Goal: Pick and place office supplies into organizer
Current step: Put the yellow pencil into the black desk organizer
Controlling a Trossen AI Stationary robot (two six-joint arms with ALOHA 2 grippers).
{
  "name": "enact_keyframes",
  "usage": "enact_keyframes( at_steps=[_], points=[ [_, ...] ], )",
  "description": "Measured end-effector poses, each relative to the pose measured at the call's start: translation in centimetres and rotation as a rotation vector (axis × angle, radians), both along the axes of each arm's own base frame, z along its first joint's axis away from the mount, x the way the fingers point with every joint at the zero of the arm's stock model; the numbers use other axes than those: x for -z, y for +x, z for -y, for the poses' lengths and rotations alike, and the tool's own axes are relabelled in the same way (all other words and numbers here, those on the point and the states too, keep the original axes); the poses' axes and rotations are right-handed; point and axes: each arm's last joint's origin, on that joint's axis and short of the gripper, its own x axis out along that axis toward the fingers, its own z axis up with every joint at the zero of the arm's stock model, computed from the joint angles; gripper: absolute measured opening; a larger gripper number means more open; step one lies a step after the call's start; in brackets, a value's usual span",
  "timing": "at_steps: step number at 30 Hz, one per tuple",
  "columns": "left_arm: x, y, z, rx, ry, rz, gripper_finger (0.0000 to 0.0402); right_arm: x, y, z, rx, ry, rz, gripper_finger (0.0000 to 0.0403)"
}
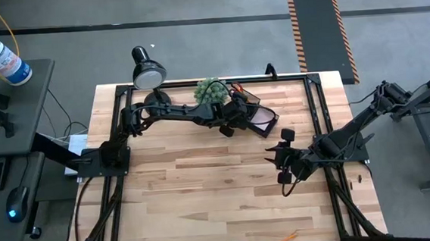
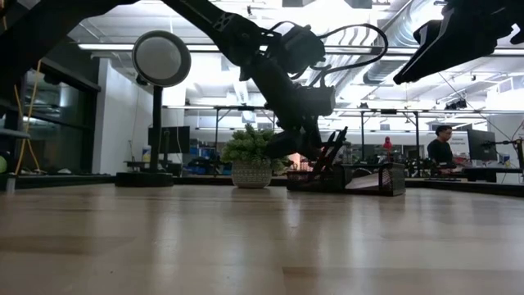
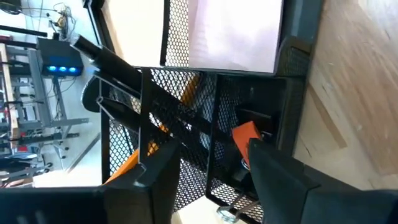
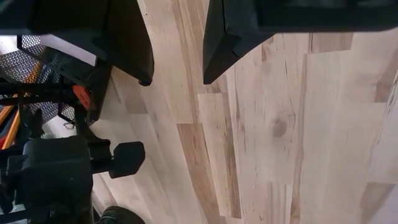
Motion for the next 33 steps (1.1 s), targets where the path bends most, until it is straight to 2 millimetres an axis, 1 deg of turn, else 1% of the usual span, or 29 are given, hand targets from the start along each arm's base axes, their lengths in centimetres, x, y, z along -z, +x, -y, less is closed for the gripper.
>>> enact_keyframes(
  at_steps=[6,12,17,21,24,27,30,33],
  points=[
    [0.2,-0.2,0.3,-0.012,-0.01,-0.027,0.0182,0.1,-0.1,-0.2,-0.047,0.025,-0.026,0.0129],
    [0.6,-0.5,1.3,-0.053,0.024,-0.115,0.0168,0.1,-0.5,-1.0,-0.108,0.043,-0.039,0.0129],
    [0.9,-0.6,2.6,-0.04,0.018,-0.161,0.0156,-0.6,-1.1,-1.9,-0.171,0.129,-0.041,0.0129],
    [0.5,-0.5,3.9,-0.036,0.018,-0.168,0.0151,-1.7,-1.7,-3.3,-0.262,0.261,-0.052,0.0129],
    [0.1,-0.6,5.0,-0.035,0.01,-0.175,0.015,-1.9,-2.5,-4.6,-0.335,0.36,-0.084,0.0129],
    [-0.6,-0.6,6.4,-0.028,-0.002,-0.159,0.015,-1.9,-3.7,-5.8,-0.351,0.42,-0.091,0.0129],
    [-1.2,-0.4,8.0,-0.02,0.001,-0.136,0.015,-2.0,-5.3,-7.2,-0.362,0.44,-0.072,0.0129],
    [-1.8,-0.7,9.6,-0.022,0.005,-0.135,0.015,-2.0,-7.1,-8.4,-0.354,0.457,-0.026,0.0129]
  ],
)
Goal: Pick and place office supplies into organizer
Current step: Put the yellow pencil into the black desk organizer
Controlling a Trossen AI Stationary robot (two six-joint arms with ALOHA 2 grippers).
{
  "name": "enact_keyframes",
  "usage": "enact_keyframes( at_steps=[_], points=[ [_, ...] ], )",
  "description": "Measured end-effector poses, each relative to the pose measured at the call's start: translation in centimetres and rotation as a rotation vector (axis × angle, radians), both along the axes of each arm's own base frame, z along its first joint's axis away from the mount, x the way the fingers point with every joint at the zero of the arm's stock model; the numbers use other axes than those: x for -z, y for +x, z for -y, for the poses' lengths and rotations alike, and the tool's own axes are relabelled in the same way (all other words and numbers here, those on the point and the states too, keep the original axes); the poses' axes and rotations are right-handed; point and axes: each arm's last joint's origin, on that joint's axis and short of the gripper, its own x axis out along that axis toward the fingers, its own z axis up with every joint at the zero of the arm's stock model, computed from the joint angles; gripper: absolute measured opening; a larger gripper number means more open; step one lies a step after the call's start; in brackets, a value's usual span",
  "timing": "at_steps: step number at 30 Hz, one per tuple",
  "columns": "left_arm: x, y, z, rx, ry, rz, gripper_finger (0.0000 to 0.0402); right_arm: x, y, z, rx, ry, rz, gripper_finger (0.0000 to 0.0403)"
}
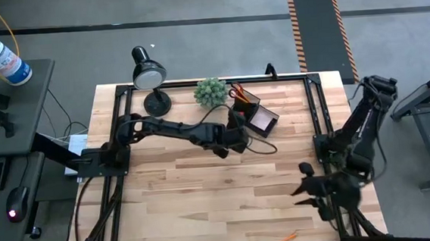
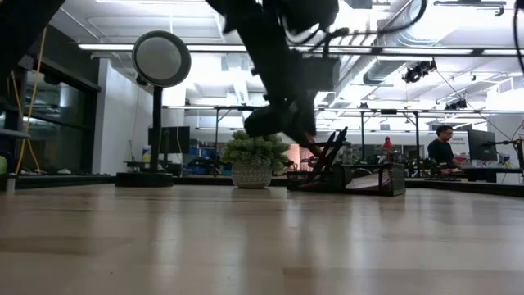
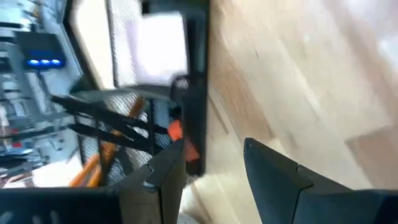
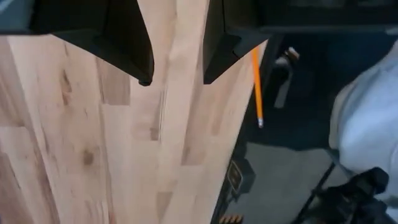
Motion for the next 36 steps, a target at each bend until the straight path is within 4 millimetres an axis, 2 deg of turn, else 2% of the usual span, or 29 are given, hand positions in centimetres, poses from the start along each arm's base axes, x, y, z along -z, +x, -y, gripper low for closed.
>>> enact_keyframes(
  at_steps=[3,7,13,17,24,29,36],
  points=[
    [-0.5,-0.3,1.6,0.008,-0.007,-0.002,0.015,0.7,-1.9,-0.9,0.033,0.022,0.029,0.0129],
    [-0.8,-0.2,3.6,0.019,-0.01,0.013,0.015,3.1,-3.8,-1.6,0.053,0.087,0.068,0.0129],
    [-1.1,-0.3,6.2,0.038,-0.006,0.036,0.015,6.6,-4.4,-2.1,0.011,0.262,0.196,0.0129],
    [-1.1,-0.4,7.3,0.028,-0.002,0.052,0.015,9.0,-4.7,-1.9,0.004,0.279,0.192,0.0129],
    [-1.0,-0.5,7.5,-0.01,-0.025,0.07,0.015,12.3,-4.3,-2.7,0.031,0.223,0.156,0.0129],
    [-1.0,-0.5,7.4,-0.021,-0.019,0.076,0.015,14.1,-3.9,-3.6,-0.062,0.189,0.125,0.0129],
    [-1.0,-0.5,7.4,-0.029,-0.014,0.081,0.015,14.7,-3.5,-4.4,-0.096,0.3,0.05,0.0129]
  ],
)
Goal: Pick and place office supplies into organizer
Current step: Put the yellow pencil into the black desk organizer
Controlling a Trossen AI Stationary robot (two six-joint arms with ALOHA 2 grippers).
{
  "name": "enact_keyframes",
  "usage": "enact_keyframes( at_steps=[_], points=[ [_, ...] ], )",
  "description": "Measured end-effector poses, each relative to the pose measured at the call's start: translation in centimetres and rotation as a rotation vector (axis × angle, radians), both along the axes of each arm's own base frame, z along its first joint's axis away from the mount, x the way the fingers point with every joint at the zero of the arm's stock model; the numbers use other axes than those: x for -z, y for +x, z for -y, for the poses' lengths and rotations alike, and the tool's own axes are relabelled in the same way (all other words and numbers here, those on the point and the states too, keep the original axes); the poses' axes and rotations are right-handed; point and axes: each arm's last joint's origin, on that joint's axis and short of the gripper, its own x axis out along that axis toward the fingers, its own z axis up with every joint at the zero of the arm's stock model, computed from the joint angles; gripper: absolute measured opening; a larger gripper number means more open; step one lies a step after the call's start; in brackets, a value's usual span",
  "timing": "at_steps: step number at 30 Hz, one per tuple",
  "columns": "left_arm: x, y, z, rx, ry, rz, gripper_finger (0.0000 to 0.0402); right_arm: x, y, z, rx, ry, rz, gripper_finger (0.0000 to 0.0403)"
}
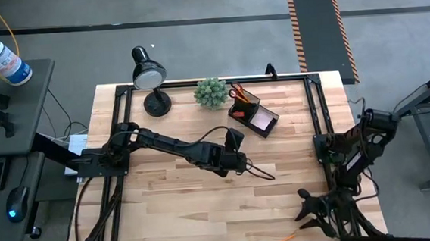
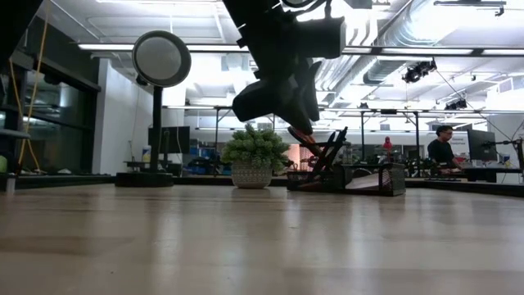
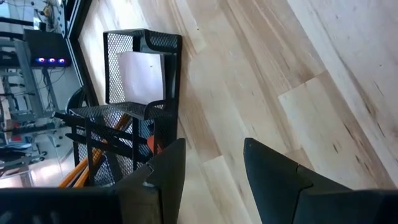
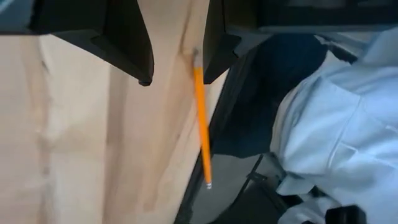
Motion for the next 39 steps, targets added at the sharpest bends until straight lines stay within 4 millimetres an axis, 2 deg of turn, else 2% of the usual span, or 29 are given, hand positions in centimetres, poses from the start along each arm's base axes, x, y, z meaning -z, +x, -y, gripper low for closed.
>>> enact_keyframes(
  at_steps=[7,15,21,28,39],
  points=[
    [0.0,0.0,0.0,0.0,0.0,0.001,0.015,-0.8,0.5,-1.7,-0.063,-0.151,0.037,0.0129],
    [0.1,0.0,0.0,0.0,0.0,0.0,0.015,-1.8,0.9,-3.2,-0.089,-0.337,-0.008,0.0129],
    [0.1,0.0,0.0,0.0,0.0,0.0,0.015,-1.8,1.1,-3.8,-0.085,-0.333,-0.009,0.0129],
    [0.0,0.1,0.0,-0.002,-0.002,0.005,0.015,-0.2,1.2,-4.5,-0.109,-0.324,-0.051,0.0129],
    [0.0,0.1,0.0,-0.007,-0.005,0.013,0.015,0.8,1.4,-5.0,-0.099,-0.293,-0.033,0.0129]
  ],
)
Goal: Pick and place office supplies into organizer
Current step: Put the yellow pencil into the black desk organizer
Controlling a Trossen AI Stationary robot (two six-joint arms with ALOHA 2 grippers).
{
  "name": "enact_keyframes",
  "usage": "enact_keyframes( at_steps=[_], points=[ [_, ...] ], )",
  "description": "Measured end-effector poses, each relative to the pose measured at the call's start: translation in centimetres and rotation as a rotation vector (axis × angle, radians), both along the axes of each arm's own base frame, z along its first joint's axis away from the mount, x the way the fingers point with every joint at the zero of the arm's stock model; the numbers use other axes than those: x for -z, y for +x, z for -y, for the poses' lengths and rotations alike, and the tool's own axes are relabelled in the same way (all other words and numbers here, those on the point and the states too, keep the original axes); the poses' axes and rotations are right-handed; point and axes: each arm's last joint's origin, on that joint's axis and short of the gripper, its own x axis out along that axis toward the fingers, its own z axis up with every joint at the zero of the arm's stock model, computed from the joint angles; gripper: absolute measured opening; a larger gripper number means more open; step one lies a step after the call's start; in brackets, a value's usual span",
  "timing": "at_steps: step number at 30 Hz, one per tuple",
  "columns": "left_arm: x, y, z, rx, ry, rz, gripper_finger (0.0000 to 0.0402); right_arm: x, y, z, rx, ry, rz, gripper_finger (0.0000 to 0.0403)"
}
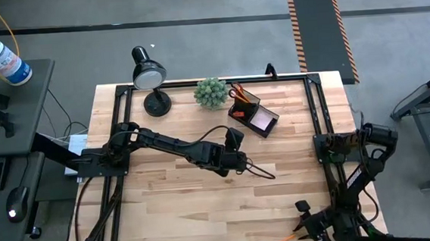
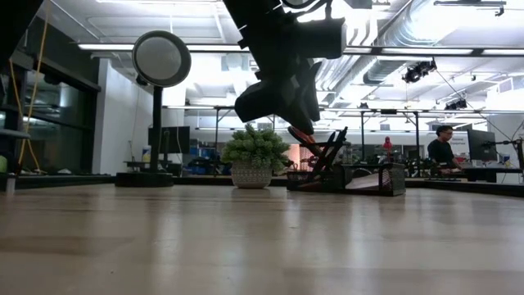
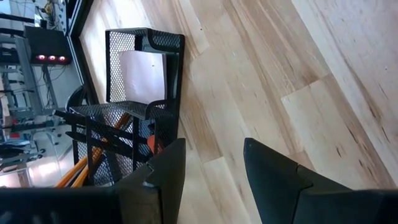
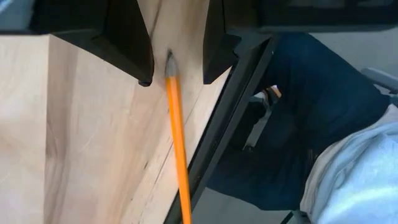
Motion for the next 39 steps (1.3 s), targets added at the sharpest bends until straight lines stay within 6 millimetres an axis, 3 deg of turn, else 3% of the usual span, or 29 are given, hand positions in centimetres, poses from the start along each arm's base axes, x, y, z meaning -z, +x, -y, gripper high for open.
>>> enact_keyframes(
  at_steps=[17,22,30,39],
  points=[
    [0.0,0.0,0.0,-0.006,-0.004,0.004,0.015,0.2,0.4,0.3,0.001,-0.019,-0.02,0.0126],
    [0.0,0.0,0.0,-0.006,-0.004,0.005,0.015,0.2,1.0,0.5,-0.015,-0.012,-0.054,0.0098],
    [0.0,0.0,0.0,-0.006,-0.004,0.004,0.015,0.2,1.4,0.6,-0.043,-0.018,-0.08,0.0016],
    [0.0,0.0,0.0,-0.008,-0.003,0.005,0.015,0.3,1.9,1.0,-0.018,-0.079,-0.022,0.0006]
  ],
)
